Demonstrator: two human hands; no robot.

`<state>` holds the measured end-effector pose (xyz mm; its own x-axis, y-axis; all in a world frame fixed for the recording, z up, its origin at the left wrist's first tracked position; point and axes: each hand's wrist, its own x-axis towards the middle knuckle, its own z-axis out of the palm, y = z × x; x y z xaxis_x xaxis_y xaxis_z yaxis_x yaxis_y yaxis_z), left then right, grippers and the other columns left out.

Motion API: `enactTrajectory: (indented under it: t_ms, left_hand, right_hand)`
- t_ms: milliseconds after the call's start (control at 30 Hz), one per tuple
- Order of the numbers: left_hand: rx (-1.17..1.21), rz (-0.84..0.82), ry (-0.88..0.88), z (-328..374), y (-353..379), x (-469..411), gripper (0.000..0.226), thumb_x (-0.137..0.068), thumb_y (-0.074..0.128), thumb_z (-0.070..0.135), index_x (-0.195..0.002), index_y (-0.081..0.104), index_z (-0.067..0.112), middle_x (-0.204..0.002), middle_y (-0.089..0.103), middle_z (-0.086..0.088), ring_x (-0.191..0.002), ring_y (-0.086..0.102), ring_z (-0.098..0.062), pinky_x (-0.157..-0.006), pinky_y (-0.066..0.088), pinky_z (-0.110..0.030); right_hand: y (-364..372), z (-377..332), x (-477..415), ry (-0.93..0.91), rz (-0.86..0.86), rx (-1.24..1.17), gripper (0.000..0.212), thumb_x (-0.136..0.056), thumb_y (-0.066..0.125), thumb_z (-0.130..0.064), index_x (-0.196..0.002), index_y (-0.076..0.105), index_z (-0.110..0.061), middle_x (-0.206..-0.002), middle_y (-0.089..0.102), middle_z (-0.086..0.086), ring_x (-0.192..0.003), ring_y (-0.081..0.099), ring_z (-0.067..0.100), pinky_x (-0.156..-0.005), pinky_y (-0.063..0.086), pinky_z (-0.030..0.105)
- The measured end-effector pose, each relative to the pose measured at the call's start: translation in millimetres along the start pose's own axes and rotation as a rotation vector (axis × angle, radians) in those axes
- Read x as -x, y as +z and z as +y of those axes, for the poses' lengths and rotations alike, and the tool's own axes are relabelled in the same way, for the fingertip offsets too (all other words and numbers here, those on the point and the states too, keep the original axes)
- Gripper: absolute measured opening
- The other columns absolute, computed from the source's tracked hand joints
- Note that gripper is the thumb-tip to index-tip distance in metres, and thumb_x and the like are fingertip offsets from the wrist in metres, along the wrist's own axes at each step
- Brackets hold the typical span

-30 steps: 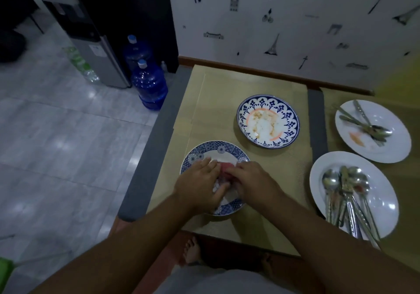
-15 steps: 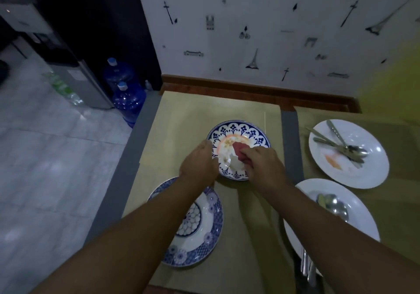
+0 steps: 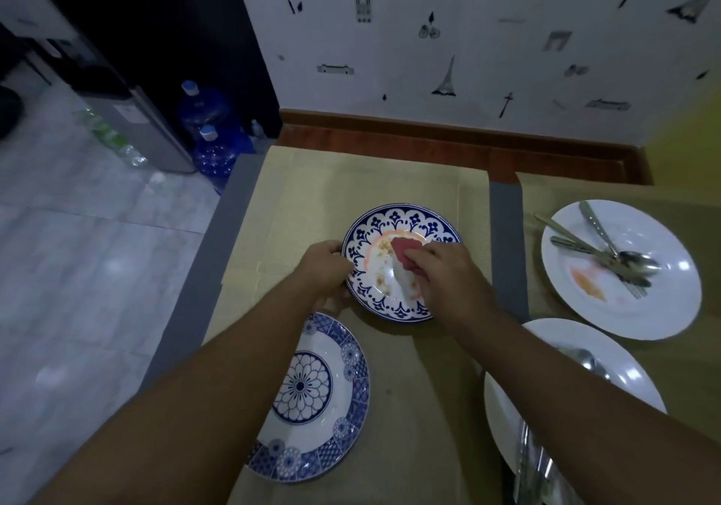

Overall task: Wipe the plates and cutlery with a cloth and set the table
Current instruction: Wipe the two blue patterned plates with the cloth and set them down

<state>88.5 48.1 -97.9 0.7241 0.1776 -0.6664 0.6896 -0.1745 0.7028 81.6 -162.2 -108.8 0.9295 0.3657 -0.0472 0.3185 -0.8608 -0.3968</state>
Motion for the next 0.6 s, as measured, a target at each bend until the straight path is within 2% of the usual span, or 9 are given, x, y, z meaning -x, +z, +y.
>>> enactTrajectory:
  t_ms: [100, 233, 300, 367, 433, 500, 600]
  left_hand:
    - [0.061, -0.062, -0.008, -0.1, -0.7, 10.2, 0.036, -0.091, 0.053, -0.004, -0.123, 0.057, 0.012, -0.105, 0.071, -0.012, -0.088, 0.074, -0.030, -0.066, 0.064, -0.043]
    - [0.137, -0.120, 0.013, -3.2, -3.2, 31.5, 0.031, -0.095, 0.052, -0.002, -0.122, 0.056, 0.011, -0.103, 0.073, -0.015, -0.082, 0.075, -0.030, -0.061, 0.062, -0.038]
    - [0.143, -0.149, 0.049, -6.8, -4.4, 43.9, 0.029, -0.096, 0.052, 0.001, -0.121, 0.058, 0.012, -0.100, 0.075, -0.017, -0.083, 0.075, -0.033, -0.067, 0.063, -0.046]
    - [0.164, -0.170, 0.089, -11.4, -6.3, 57.5, 0.029, -0.096, 0.051, 0.001, -0.120, 0.060, 0.014, -0.100, 0.075, -0.017, -0.087, 0.075, -0.036, -0.074, 0.062, -0.053]
    - [0.192, -0.184, 0.118, -16.7, -9.9, 71.7, 0.032, -0.097, 0.050, 0.000, -0.122, 0.062, 0.016, -0.103, 0.075, -0.016, -0.089, 0.075, -0.033, -0.076, 0.062, -0.053]
    - [0.209, -0.190, 0.138, -23.8, -14.5, 83.8, 0.035, -0.097, 0.051, -0.001, -0.124, 0.064, 0.016, -0.105, 0.074, -0.016, -0.089, 0.075, -0.031, -0.074, 0.062, -0.050]
    - [0.234, -0.213, 0.167, -30.9, -17.8, 104.3, 0.037, -0.096, 0.051, -0.002, -0.123, 0.067, 0.018, -0.106, 0.075, -0.015, -0.088, 0.075, -0.029, -0.069, 0.061, -0.042]
  right_hand:
    - [-4.4, -5.4, 4.3, -0.024, 0.026, -0.009, 0.049, -0.087, 0.071, -0.010, -0.134, 0.060, -0.017, -0.127, 0.062, 0.008, -0.115, 0.050, 0.031, -0.087, 0.052, 0.048]
    - [-9.3, -24.5, 13.5, -0.099, 0.013, 0.010, 0.049, -0.087, 0.073, -0.014, -0.134, 0.059, -0.016, -0.129, 0.061, 0.008, -0.118, 0.050, 0.032, -0.087, 0.053, 0.048]
    - [-11.7, -36.6, 18.6, -0.122, -0.009, 0.034, 0.047, -0.087, 0.073, -0.018, -0.132, 0.058, -0.017, -0.130, 0.058, 0.008, -0.120, 0.048, 0.033, -0.088, 0.052, 0.048]
    - [-17.7, -46.5, 27.4, -0.138, -0.072, 0.057, 0.041, -0.094, 0.062, -0.026, -0.134, 0.054, -0.020, -0.136, 0.053, 0.005, -0.124, 0.042, 0.029, -0.091, 0.050, 0.047]
    - [-25.1, -46.9, 39.6, -0.168, -0.200, 0.062, 0.051, -0.097, 0.056, -0.027, -0.146, 0.041, -0.022, -0.150, 0.042, 0.004, -0.133, 0.033, 0.026, -0.103, 0.044, 0.047]
    - [-33.1, -42.0, 50.8, -0.214, -0.327, 0.104, 0.072, -0.093, 0.062, -0.017, -0.155, 0.027, -0.024, -0.159, 0.031, 0.003, -0.142, 0.025, 0.025, -0.112, 0.037, 0.046]
    - [-38.5, -42.5, 62.5, -0.326, -0.323, 0.180, 0.084, -0.088, 0.069, -0.011, -0.156, 0.024, -0.028, -0.161, 0.027, 0.004, -0.140, 0.028, 0.031, -0.107, 0.042, 0.047]
